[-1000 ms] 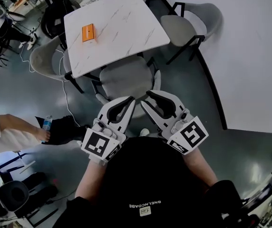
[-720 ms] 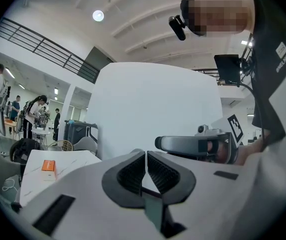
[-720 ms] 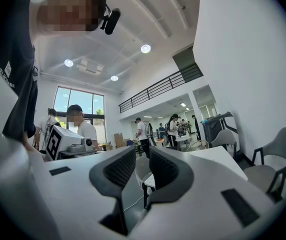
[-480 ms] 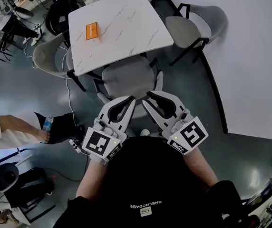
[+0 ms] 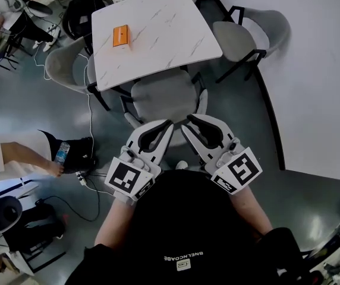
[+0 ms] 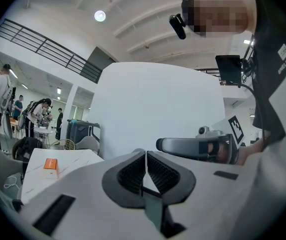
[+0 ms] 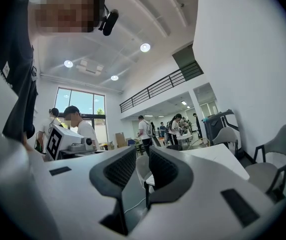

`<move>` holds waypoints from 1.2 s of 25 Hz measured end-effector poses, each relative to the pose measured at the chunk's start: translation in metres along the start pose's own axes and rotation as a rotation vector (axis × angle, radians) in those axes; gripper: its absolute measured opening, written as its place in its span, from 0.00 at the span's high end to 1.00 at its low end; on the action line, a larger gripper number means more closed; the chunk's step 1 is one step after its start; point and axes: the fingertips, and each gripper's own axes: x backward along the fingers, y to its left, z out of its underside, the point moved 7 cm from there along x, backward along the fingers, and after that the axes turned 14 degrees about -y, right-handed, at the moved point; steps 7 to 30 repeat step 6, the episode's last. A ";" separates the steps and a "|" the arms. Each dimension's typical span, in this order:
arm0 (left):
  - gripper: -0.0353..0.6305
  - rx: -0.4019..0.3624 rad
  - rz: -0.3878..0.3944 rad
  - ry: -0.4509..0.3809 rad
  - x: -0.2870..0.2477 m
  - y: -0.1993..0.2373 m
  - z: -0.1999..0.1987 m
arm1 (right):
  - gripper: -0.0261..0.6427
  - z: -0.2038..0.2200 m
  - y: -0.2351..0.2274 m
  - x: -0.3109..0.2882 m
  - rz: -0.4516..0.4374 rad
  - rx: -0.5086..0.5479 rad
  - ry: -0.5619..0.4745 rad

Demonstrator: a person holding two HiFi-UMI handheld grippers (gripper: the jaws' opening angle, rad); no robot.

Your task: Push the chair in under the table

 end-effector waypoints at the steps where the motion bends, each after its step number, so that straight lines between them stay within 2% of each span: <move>1: 0.92 0.001 -0.002 0.000 0.001 0.000 0.000 | 0.83 0.000 0.001 0.000 -0.001 0.001 0.001; 30: 0.92 0.006 -0.008 -0.001 0.004 -0.001 0.002 | 0.83 0.000 0.002 0.003 0.002 0.002 0.000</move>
